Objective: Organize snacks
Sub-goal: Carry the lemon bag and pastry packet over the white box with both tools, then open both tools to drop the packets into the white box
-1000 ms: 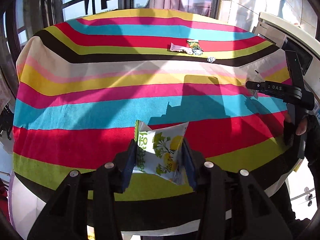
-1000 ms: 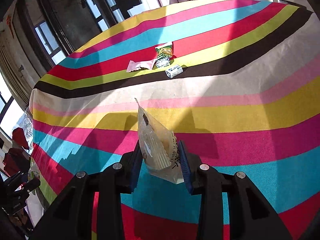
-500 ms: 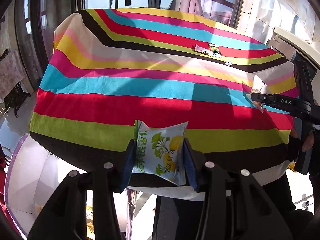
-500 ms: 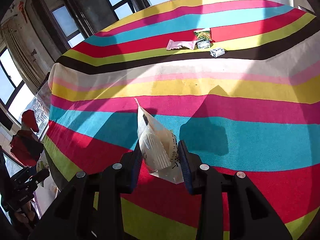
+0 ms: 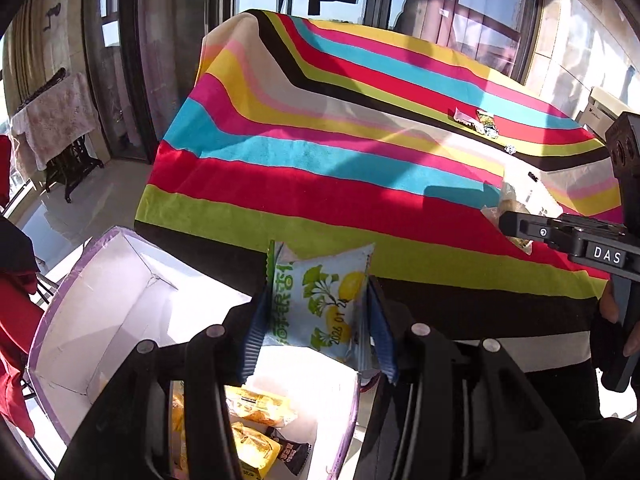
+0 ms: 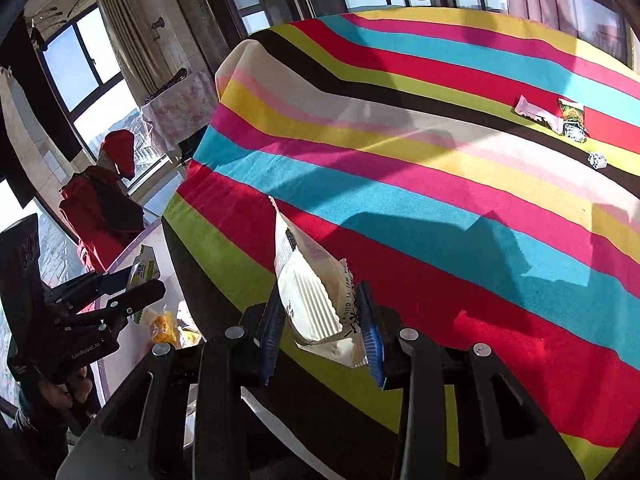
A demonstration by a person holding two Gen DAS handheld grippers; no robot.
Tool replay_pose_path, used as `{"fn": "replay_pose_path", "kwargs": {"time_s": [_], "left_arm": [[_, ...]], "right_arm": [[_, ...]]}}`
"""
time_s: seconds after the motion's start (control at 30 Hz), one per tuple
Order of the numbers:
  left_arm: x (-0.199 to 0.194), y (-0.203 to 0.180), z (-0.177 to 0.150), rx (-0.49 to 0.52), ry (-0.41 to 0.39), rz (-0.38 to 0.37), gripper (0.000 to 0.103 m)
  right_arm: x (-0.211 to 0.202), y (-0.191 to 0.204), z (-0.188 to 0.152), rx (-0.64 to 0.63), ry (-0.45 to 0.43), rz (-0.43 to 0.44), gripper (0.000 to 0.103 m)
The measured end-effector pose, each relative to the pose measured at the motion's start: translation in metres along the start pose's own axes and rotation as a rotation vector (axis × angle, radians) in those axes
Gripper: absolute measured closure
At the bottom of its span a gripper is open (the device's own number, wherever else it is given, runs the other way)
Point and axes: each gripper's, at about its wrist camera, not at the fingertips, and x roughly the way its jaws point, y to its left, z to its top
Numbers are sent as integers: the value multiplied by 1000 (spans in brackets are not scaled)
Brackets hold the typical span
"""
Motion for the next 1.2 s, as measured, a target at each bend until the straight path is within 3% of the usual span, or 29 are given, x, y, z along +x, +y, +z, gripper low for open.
{"fn": "replay_pose_path", "kwargs": {"time_s": [0.63,0.97,1.07,1.13,1.17,1.2], "left_arm": [[-16,103,-53,-173,99,235,55],[-27,147,-77,-256,146,340,54],[-23,154,-80,-262,189,371,48],[-21,157,-81,-271,214,424,35],[-22,159,-81,-284,216,444,21],[-23,159,-80,-296,212,451,16]], "right_arm": [[57,163,-25,-443,178,184,67],[68,206,-38,-546,222,287,67],[67,217,-45,-534,254,399,63],[61,217,-45,-521,233,417,37],[57,216,-42,-515,216,424,33],[53,211,-39,-507,196,417,32]]}}
